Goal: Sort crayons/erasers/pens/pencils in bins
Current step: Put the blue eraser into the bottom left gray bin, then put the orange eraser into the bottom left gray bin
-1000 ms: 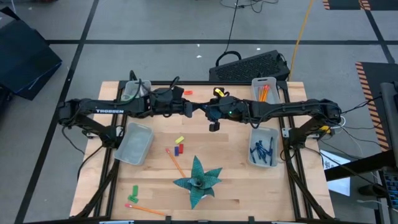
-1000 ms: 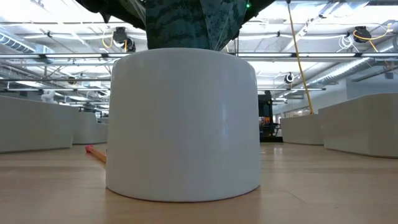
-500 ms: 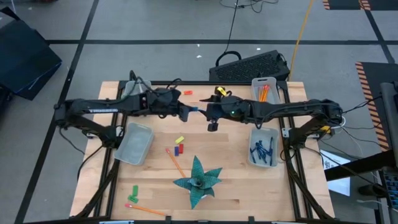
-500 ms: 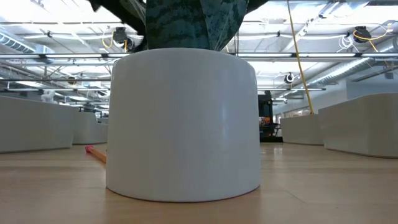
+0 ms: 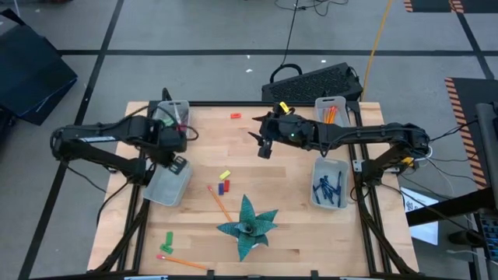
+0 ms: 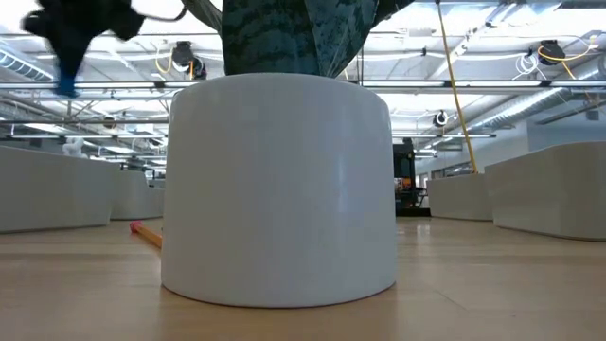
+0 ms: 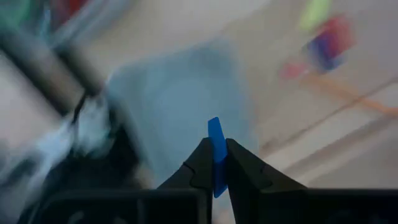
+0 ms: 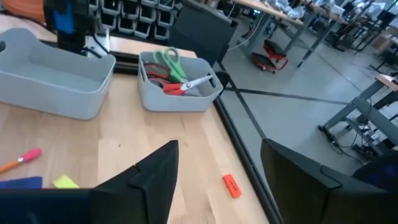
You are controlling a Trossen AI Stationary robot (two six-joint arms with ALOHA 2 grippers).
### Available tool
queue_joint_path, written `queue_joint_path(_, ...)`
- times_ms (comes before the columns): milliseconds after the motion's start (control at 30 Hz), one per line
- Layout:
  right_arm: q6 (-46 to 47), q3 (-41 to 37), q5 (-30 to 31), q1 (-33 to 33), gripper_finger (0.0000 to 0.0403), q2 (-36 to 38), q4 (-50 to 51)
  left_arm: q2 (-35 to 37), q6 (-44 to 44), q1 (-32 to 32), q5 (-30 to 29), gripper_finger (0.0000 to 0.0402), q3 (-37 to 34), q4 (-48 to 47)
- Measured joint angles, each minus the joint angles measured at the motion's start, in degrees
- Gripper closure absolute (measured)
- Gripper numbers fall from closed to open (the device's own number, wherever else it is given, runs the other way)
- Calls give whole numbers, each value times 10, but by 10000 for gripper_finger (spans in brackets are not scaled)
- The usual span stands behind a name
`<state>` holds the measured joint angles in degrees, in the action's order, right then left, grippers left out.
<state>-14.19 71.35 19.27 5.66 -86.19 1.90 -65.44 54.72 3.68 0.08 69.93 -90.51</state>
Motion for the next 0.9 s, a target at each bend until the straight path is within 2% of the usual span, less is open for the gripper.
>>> queue_joint_path(167,-2,0,0,7,185,0,-7,20,55,3,97,384,-82,58)
queue_joint_path(400,0,0,0,10,186,0,-8,1,80,16,132,373,-198,52)
queue_joint_path(500,0,0,1,8,186,0,-8,-11,75,17,140,372,-231,82)
queue_joint_path(633,0,0,39,2,186,0,-9,-17,85,17,134,369,-257,101)
queue_joint_path(767,0,0,48,-2,184,1,-8,-22,89,17,131,339,-261,114)
queue_joint_path(900,-14,0,47,-11,182,8,-6,-22,89,17,118,278,-261,115)
